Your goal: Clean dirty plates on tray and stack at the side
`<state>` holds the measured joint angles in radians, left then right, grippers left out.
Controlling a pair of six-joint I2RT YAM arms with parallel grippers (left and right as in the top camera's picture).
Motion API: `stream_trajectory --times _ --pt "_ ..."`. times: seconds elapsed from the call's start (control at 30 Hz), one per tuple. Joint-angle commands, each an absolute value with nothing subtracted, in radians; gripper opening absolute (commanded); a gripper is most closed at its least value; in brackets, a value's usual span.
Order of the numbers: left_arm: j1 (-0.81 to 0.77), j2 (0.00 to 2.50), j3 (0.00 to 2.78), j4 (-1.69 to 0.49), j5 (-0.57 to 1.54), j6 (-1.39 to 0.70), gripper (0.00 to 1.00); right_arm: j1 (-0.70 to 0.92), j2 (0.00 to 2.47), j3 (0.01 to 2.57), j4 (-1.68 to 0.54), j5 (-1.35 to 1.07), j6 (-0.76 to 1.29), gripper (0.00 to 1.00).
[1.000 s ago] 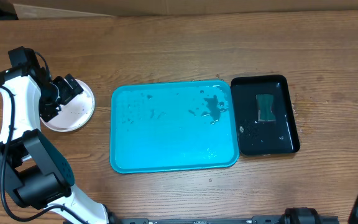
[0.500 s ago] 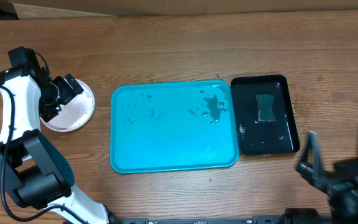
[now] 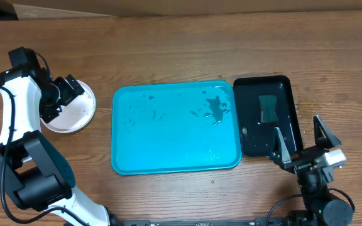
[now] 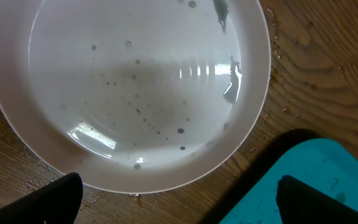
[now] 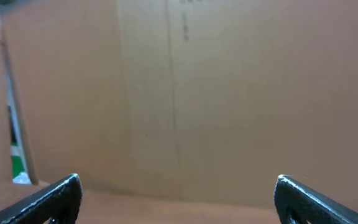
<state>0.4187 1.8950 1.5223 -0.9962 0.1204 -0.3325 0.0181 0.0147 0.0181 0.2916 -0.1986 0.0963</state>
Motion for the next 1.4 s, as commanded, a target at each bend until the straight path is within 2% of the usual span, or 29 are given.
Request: stream_trajectory --times 0.0,0.27,1.37 --pt "0.418 1.893 1.512 -0.994 0.124 -0.311 1.0 0.035 0.003 0.008 0.213 -0.065 0.105 1.0" --pt "0.418 1.893 1.512 -0.994 0.124 -0.311 1.0 0.036 0.003 0.008 -0.085 -0.007 0.1 1.0" --pt "0.418 1.893 1.512 -0.993 0.124 -0.311 1.0 0.038 0.003 0.008 -0.084 -0.008 0.056 1.0"
